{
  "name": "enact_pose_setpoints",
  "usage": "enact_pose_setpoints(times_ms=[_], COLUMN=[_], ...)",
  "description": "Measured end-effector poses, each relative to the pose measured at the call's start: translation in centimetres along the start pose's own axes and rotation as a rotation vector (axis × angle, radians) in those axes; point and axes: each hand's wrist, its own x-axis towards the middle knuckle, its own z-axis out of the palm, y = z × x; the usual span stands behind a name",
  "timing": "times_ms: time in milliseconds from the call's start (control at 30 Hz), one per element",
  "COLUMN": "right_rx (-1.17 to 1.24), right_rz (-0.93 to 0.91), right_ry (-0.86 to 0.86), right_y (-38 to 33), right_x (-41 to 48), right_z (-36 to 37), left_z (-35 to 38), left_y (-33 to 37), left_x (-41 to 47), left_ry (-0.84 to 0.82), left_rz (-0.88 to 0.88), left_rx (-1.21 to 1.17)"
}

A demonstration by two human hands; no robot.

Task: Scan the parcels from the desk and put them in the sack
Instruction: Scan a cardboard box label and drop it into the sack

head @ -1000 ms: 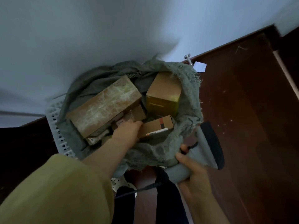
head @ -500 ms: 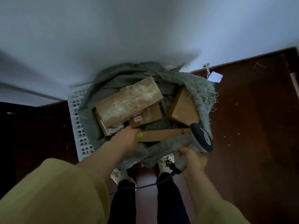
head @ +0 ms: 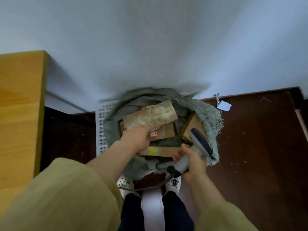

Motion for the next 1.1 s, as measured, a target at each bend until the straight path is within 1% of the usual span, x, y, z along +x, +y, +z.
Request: enact_pose_setpoints(times_ms=[133, 233, 333, 433, 600, 767, 833, 933, 1033, 1100], right_rx=[-0.074, -0.161, -0.249, -0.363, -0.539, -0.701, -0.729, -0.763, -0.759, -0.753], right_rz=[-0.012, -0.056, -0.092, -0.099, -0.205, -0.250, -0.284, -0.345, -0.383, -0.390], right_ry=[-0.154, -0.295, -0.430, -0.599, -0.820, -0.952, -0.992, -1.012, -0.974, -0.946], right_y=[-2.0, -2.6, -2.1, -0.3, 4.9, 9.7, 10.8, 11.7, 12.0, 12.0], right_x=[-5.6, -10.4, -15.5, -20.0, -26.3, -30.8, -32.1, -33.4, -33.7, -33.7], right_z=[4.8, 8.4, 12.2, 16.2, 21.4, 25.4, 27.1, 29.9, 32.0, 32.9], left_z=[-4.5, -7.4, -9.1, -9.8, -8.8, -7.3, -8.0, -11.3, -16.3, -19.5], left_y=[-1.4, -3.4, -6.0, -9.5, -16.3, -23.7, -26.5, -30.2, -33.1, -34.5], left_x=[-5.1, -9.9, -15.2, -20.1, -27.3, -32.0, -32.7, -32.7, -31.5, -30.3], left_ry=[0.168, 0.312, 0.467, 0.581, 0.710, 0.740, 0.770, 0.852, 0.955, 0.980], left_rz=[-0.039, -0.097, -0.181, -0.284, -0.548, -0.735, -0.753, -0.711, -0.586, -0.504], left_rx=[-0.072, -0.137, -0.217, -0.295, -0.456, -0.527, -0.508, -0.431, -0.304, -0.214])
